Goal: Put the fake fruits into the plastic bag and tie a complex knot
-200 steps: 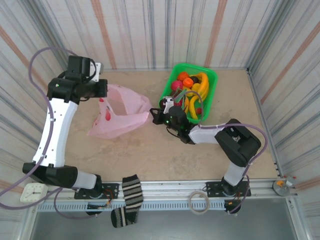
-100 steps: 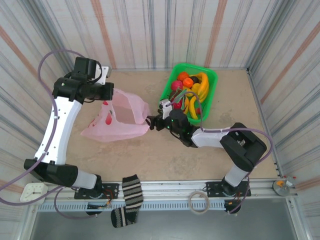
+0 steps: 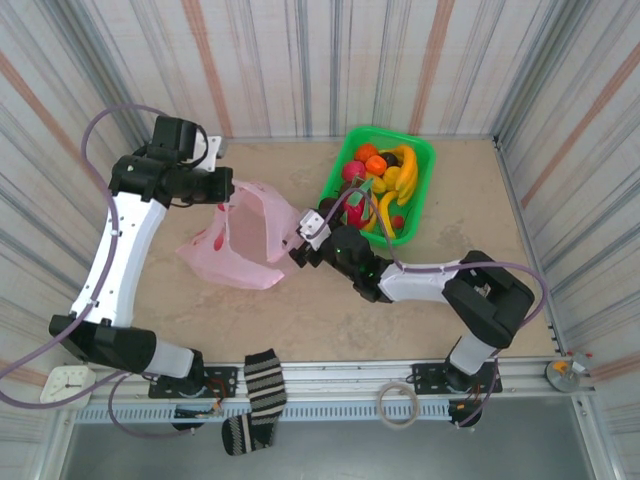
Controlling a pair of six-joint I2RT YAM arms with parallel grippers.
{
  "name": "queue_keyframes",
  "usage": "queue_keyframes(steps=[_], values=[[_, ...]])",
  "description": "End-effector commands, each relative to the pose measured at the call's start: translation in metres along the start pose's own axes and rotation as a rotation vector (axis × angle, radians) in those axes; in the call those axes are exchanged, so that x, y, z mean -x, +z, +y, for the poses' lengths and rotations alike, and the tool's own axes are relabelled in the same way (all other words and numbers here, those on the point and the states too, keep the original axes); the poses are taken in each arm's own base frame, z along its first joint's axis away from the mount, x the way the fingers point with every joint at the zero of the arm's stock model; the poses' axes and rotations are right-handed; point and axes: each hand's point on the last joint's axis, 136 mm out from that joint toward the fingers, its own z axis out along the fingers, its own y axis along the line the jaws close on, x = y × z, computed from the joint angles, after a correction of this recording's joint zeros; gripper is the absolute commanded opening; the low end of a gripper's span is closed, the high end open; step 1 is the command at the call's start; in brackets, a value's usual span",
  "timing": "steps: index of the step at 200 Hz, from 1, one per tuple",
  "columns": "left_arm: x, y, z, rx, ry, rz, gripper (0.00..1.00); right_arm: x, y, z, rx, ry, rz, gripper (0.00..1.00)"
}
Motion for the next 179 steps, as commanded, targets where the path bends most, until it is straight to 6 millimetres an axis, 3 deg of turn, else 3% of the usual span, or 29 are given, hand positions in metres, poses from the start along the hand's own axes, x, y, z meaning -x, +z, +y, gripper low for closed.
queue_keyframes(steps=[1, 31, 58, 68, 84, 96, 116, 133, 145, 179], values=[[-0.006, 0.007, 0.0, -0.007, -0.011, 0.029, 0.0, 0.057, -0.009, -0.011, -0.036, -0.063, -0.141, 0.99], [-0.007, 0.014, 0.004, 0.014, -0.01, 0.043, 0.0, 0.077, -0.02, 0.002, 0.041, -0.057, -0.196, 0.99], [-0.009, 0.017, 0.004, 0.004, -0.002, 0.052, 0.0, 0.097, -0.027, 0.001, 0.066, 0.006, -0.25, 0.98], [-0.009, 0.019, 0.004, 0.005, 0.004, 0.055, 0.0, 0.106, -0.029, 0.0, 0.089, 0.044, -0.27, 0.85], [-0.01, 0.019, 0.005, 0.008, 0.018, 0.056, 0.0, 0.115, -0.03, -0.003, 0.117, 0.121, -0.278, 0.51], [-0.011, 0.018, 0.003, -0.003, 0.037, 0.053, 0.0, 0.116, -0.03, -0.01, 0.113, 0.167, -0.27, 0.35], [-0.014, 0.017, -0.007, -0.062, 0.091, 0.043, 0.26, 0.116, -0.03, -0.019, 0.106, 0.247, -0.248, 0.17], [-0.022, 0.015, -0.014, -0.098, 0.144, 0.041, 0.41, 0.116, -0.03, -0.022, 0.1, 0.288, -0.224, 0.0], [-0.029, 0.013, -0.018, -0.109, 0.184, 0.045, 0.54, 0.115, -0.028, -0.023, 0.09, 0.302, -0.206, 0.0], [-0.049, 0.01, -0.028, -0.061, 0.312, 0.038, 0.73, 0.113, -0.025, -0.022, 0.08, 0.315, -0.186, 0.0]])
